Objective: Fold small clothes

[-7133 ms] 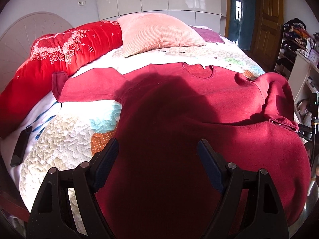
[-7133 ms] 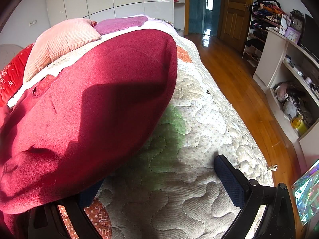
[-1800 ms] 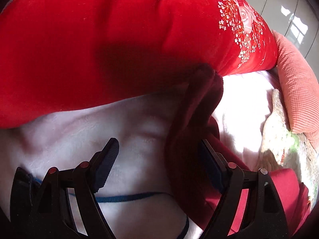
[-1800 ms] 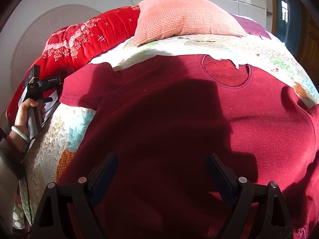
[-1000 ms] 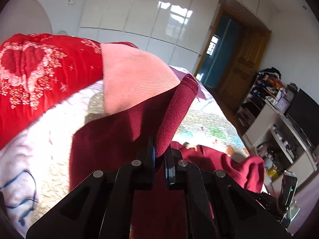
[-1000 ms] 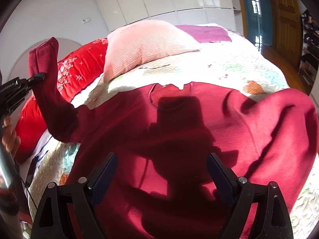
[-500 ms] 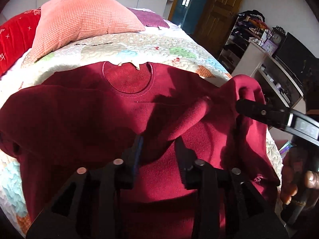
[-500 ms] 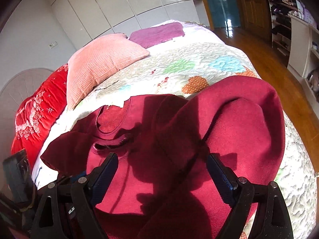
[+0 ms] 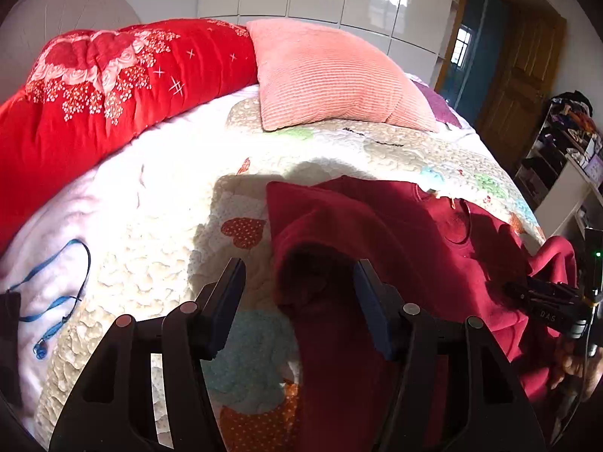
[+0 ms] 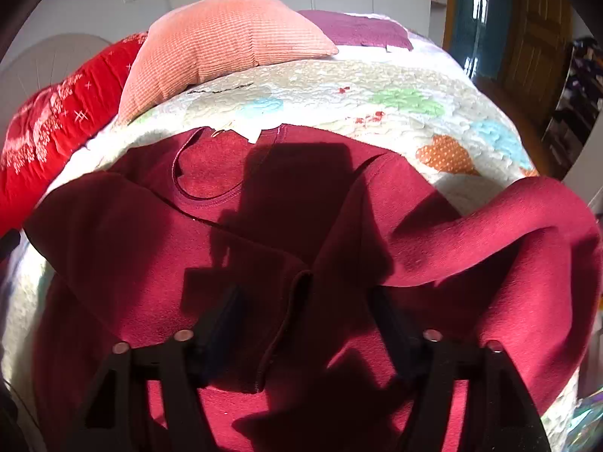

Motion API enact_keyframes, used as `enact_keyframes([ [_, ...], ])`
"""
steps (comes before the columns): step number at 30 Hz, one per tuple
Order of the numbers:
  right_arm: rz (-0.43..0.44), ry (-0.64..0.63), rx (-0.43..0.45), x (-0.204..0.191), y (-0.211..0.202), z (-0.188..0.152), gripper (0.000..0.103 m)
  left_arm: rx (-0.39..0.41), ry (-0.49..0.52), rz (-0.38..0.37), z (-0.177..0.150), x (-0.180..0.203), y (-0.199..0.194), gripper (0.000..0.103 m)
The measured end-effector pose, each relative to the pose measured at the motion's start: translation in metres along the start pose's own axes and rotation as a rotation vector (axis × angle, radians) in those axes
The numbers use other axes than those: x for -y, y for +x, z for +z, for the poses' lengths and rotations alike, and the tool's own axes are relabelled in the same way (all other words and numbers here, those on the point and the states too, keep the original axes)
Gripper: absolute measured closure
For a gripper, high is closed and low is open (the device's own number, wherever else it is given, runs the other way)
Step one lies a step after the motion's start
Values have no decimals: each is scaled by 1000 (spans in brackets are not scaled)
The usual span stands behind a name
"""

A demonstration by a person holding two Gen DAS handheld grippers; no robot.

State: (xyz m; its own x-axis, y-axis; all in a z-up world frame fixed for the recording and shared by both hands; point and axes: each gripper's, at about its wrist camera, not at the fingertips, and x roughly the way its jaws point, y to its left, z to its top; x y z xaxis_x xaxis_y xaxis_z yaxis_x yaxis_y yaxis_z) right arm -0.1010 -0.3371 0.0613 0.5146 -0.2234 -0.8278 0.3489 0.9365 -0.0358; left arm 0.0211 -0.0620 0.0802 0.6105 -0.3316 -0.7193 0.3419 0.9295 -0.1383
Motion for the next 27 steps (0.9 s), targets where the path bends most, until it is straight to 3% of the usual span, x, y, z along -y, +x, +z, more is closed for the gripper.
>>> enact_keyframes([
  [1, 32, -1, 18, 3, -7, 2, 92, -5, -5, -5, -2, -3, 1, 43],
  [7, 11, -83, 67, 6, -33, 14, 92, -59, 18, -42, -12, 13, 13, 43],
  [11, 14, -35, 107, 20, -50, 23, 93, -95, 65, -37, -23, 25, 21, 43],
  [13, 41, -10, 76, 29, -49, 25, 93, -107, 63, -40, -26, 24, 24, 43],
  [15, 120, 47, 64, 39, -50, 25, 92, -108, 54, -39, -26, 22, 25, 43],
  [17, 202, 88, 48, 41, -46, 24, 85, -103, 45, -39, -25, 20, 24, 43],
  [18, 213, 92, 32, 40, -42, 24, 70, -101, 41, -37, -25, 18, 23, 43],
  [20, 203, 66, 34, 29, -34, 25, 55, -96, 35, -32, -24, 16, 21, 43],
  [23, 197, -25, 11, 11, -16, 30, 55, -85, 33, -27, -23, 12, 14, 43],
  [26, 160, -125, -83, -1, 11, 29, 56, -64, 34, -11, -20, 8, 4, 43],
  [27, 151, -147, -94, -2, 15, 26, 64, -53, 28, -8, -19, 5, -1, 43],
])
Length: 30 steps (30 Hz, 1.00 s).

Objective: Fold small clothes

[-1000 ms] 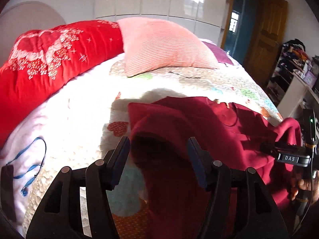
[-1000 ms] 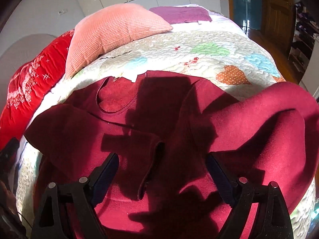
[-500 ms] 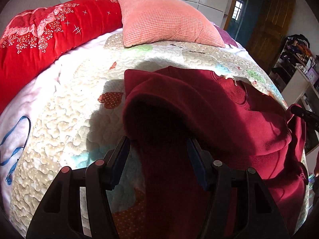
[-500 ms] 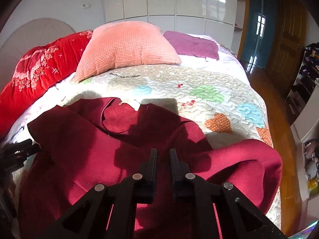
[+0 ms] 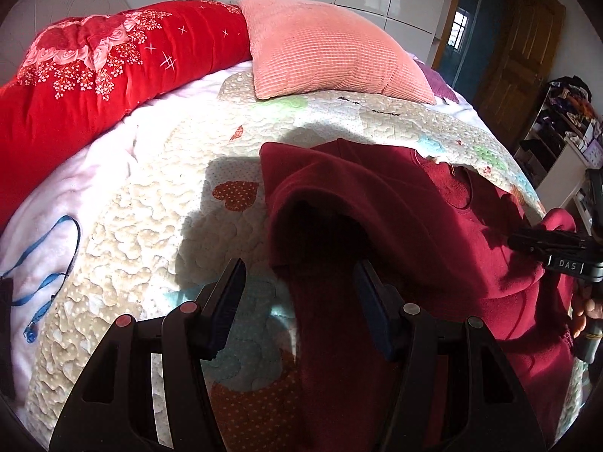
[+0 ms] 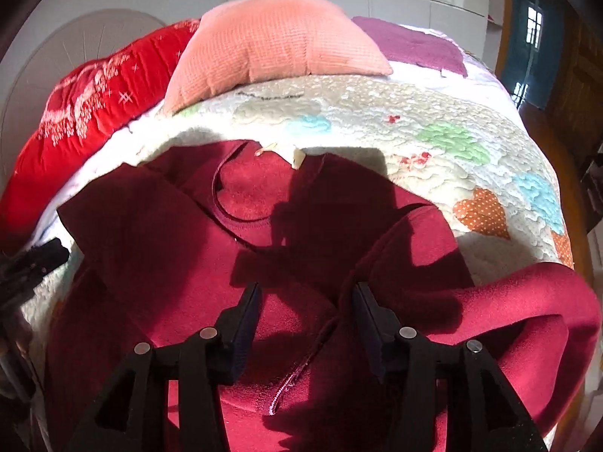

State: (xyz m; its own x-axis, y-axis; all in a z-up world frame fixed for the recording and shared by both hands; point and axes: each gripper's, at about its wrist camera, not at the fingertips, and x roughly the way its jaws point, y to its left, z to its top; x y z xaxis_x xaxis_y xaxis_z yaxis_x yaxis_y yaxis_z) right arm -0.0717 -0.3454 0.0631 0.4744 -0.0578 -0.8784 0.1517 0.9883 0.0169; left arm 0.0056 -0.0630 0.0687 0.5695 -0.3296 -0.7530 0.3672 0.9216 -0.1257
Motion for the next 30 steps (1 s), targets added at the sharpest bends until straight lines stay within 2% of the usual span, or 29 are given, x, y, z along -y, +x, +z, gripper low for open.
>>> enact_keyframes([
  [1, -36, -30, 3, -2, 0, -2, 69, 13, -8, 3, 2, -3, -5, 43],
  [2, -73, -62, 18, -4, -3, -5, 84, 31, -18, 9, 5, -7, -10, 43],
  [3, -89, -78, 39, -4, -10, -6, 93, 51, -30, 15, 9, -11, -15, 43],
  [5, -73, -77, 82, 0, -27, -6, 93, 89, -59, 25, 19, -18, -21, 43],
  [8, -121, -105, 145, -1, -51, -3, 96, 96, -91, 8, 32, -21, -20, 43],
  [11, -246, -151, 208, -5, -70, 4, 96, 96, -78, -6, 37, -13, -13, 43],
  [13, -289, -134, 238, 2, -79, 10, 96, 81, -55, -23, 36, -3, -7, 43],
  [15, -336, -108, 240, 11, -78, 18, 96, 41, -13, -35, 32, 8, 5, 43],
  [18, -399, -114, 166, 18, -49, 23, 96, -41, 39, -30, 21, 25, 32, 43],
  [20, -410, -95, 110, 26, -22, 20, 96, -103, 70, 0, 12, 33, 51, 43],
  [22, -388, -41, 41, 37, -7, 14, 96, -105, 87, 36, 7, 36, 57, 43],
  [23, -350, 3, 41, 42, -11, 10, 96, -101, 89, 39, 8, 36, 55, 43],
  [25, -304, 64, 93, 46, -29, 4, 94, -94, 65, 26, 11, 31, 48, 43],
  [27, -278, 85, 142, 43, -49, -1, 86, -67, 48, 29, 16, 28, 40, 43],
  [30, -193, 101, 218, 33, -67, -8, 82, -56, 37, 39, 21, 28, 41, 43],
])
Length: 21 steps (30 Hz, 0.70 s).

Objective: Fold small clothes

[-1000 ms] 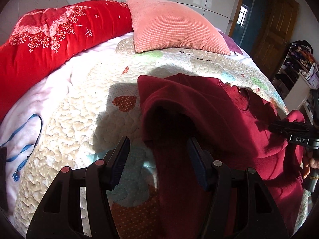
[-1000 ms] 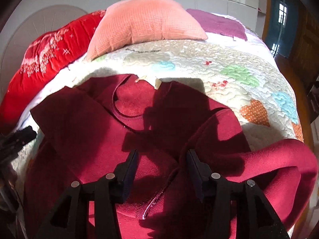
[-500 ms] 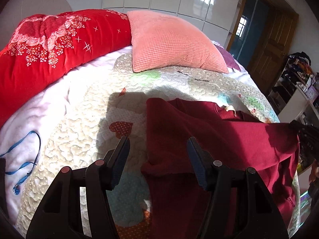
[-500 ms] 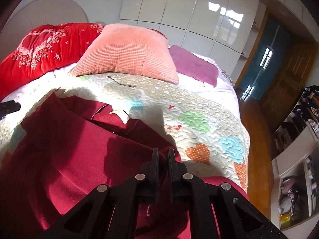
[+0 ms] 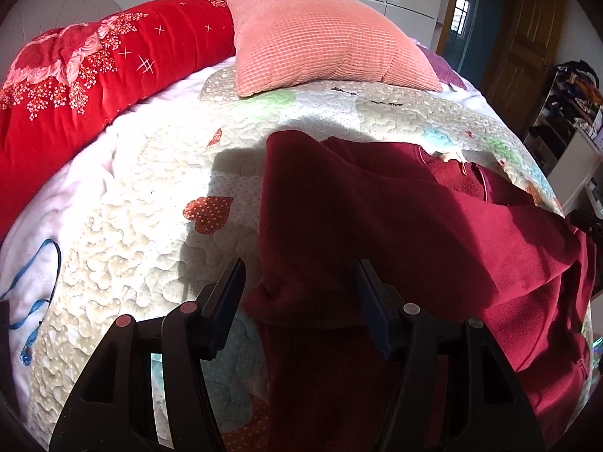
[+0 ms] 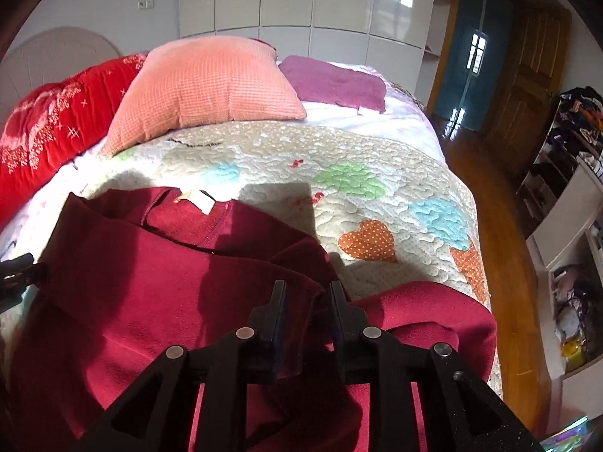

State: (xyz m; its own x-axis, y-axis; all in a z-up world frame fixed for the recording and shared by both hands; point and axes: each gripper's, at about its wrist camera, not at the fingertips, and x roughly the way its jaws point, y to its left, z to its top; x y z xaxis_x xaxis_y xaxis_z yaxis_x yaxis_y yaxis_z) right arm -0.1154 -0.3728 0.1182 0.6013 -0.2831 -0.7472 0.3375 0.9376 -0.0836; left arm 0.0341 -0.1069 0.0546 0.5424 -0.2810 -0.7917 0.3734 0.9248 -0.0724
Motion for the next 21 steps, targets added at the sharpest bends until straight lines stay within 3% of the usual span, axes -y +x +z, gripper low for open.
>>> enact_keyframes([
  [2, 51, -22, -44, -10, 9, -6, 82, -29, -11, -5, -1, 2, 10, 43],
  [6, 9, -72, -136, -19, 51, -26, 82, -50, 18, 38, -8, 11, 24, 42],
  [11, 79, 13, -128, 4, 26, -22, 82, -37, 14, 21, -8, 13, 2, 43],
  [13, 63, 37, -73, 18, -4, -24, 75, -17, 20, 6, -9, 17, -11, 43],
  [15, 7, 71, -20, 37, -34, -33, 45, 1, 21, -19, -11, 23, -23, 43],
  [16, -8, 94, -4, 47, -46, -40, 40, 7, 22, -37, -13, 27, -28, 43],
  [21, 12, 247, -56, 90, -75, -85, 37, 8, 42, -111, -22, 55, -41, 42],
])
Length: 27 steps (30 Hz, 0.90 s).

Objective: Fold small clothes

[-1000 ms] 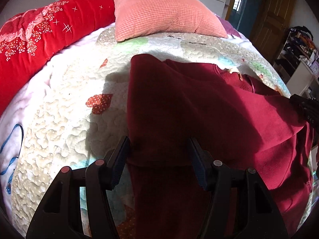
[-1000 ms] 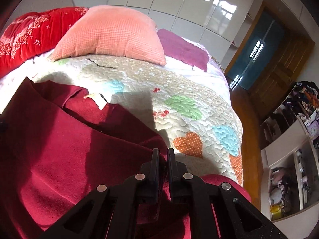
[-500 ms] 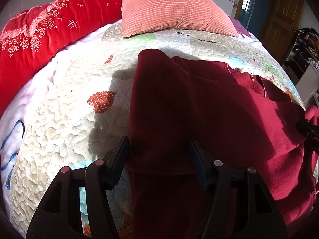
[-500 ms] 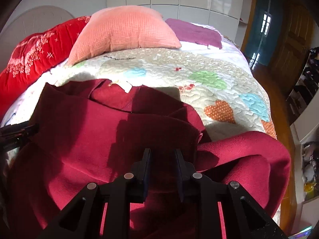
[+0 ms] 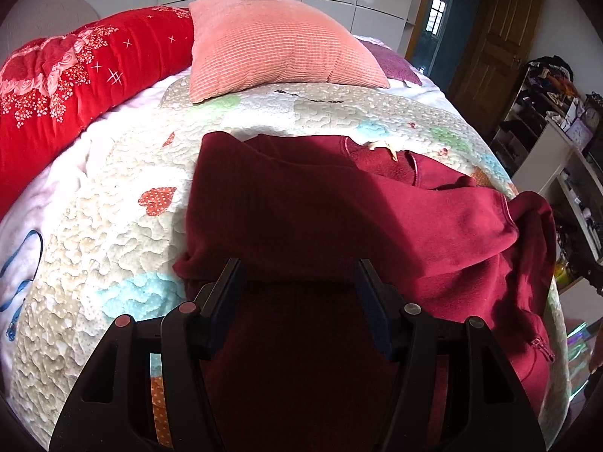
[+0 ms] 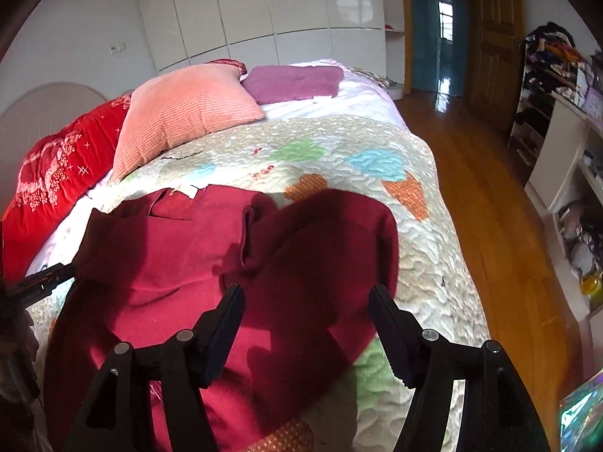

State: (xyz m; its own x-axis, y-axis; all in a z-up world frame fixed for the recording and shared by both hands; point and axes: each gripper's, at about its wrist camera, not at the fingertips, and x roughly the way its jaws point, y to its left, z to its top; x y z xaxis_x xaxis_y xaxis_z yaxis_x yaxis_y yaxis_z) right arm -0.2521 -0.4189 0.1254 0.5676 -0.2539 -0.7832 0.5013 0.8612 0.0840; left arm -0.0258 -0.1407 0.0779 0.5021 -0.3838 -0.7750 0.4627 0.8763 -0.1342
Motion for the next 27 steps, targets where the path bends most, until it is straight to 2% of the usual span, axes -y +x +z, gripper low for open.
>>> enact_keyframes([
  [3, 6, 92, -61, 19, 7, -24, 37, -19, 19, -29, -6, 19, 1, 43],
  [6, 101, 209, -120, 27, 27, -44, 37, -34, 39, -42, -13, 34, 2, 43],
  [7, 121, 235, -117, 27, 34, -49, 37, -39, 45, -45, -15, 38, 1, 43],
  [10, 88, 224, -37, 19, 41, -53, 39, -43, 60, -48, -20, 47, -5, 43],
  [11, 85, 190, -23, 14, 42, -51, 56, -40, 63, -48, -22, 48, -8, 43],
  [12, 93, 165, -22, 11, 43, -49, 88, -36, 64, -48, -23, 48, -11, 43],
  [13, 107, 169, -25, 12, 43, -47, 100, -34, 64, -46, -23, 46, -14, 43],
  [16, 168, 237, 49, 31, 16, -33, 100, -21, 55, -37, -23, 39, -23, 43],
  [19, 154, 236, 190, 49, -44, -9, 100, -10, 28, -29, -21, 25, -27, 43],
  [22, 239, 217, 285, 55, -99, 22, 100, -2, -2, -29, -21, 12, -28, 43],
  [24, 313, 193, 316, 50, -125, 42, 100, 4, -19, -29, -20, 5, -29, 43],
  [27, 413, 127, 307, 20, -144, 69, 100, 25, -57, -40, -16, -8, -34, 43],
])
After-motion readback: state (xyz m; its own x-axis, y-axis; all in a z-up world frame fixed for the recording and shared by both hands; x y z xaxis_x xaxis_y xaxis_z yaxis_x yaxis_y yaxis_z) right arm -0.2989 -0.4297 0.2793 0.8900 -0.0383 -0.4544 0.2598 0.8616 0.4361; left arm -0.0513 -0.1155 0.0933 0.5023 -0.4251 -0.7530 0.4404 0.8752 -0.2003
